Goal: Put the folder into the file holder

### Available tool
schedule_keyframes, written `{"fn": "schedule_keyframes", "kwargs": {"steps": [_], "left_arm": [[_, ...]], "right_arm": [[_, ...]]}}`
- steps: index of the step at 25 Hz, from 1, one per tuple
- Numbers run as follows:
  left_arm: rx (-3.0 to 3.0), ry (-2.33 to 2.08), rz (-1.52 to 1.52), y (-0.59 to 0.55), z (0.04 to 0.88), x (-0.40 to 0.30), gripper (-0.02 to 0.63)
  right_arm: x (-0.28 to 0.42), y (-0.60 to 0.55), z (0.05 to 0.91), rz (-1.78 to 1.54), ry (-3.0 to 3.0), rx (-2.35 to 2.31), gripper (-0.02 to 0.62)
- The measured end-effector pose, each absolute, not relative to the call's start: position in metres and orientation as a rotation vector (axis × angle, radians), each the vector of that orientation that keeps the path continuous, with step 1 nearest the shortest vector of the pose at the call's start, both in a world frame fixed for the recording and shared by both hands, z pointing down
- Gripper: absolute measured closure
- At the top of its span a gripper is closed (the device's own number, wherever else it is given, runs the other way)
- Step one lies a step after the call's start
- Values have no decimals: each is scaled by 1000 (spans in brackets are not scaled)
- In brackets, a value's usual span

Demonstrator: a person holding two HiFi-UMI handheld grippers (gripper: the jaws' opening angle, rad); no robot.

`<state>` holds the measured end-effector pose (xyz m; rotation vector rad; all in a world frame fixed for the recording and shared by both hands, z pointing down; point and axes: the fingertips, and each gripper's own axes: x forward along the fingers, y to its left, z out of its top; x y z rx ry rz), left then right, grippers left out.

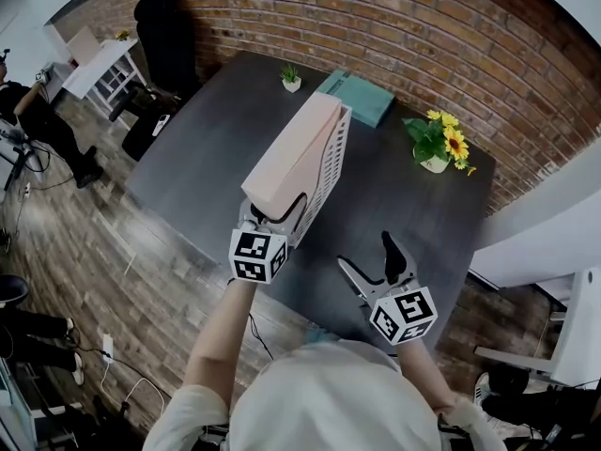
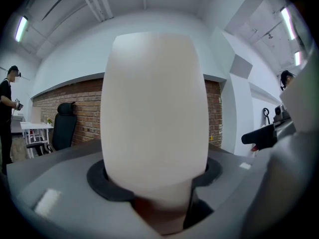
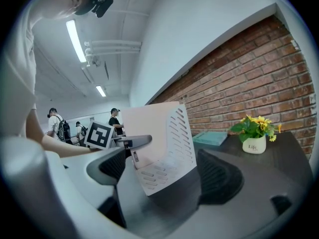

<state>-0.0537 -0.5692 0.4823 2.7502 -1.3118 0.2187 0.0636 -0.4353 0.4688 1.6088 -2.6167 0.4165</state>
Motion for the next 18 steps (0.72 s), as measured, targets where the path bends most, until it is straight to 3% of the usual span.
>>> {"fn": "schedule_keyframes", "kwargs": {"steps": [6, 14, 18], "left_arm": [[2730, -1350, 203, -556, 472, -63, 267], [2634, -1437, 75, -506, 446, -102, 269], [2593, -1439, 32, -461, 443, -114, 336]], "right_arm": [[54, -423, 466, 405, -2629, 1591, 167], [39, -393, 459, 375, -2641, 1562, 167], [33, -367, 456, 357, -2645, 1545, 167]]}}
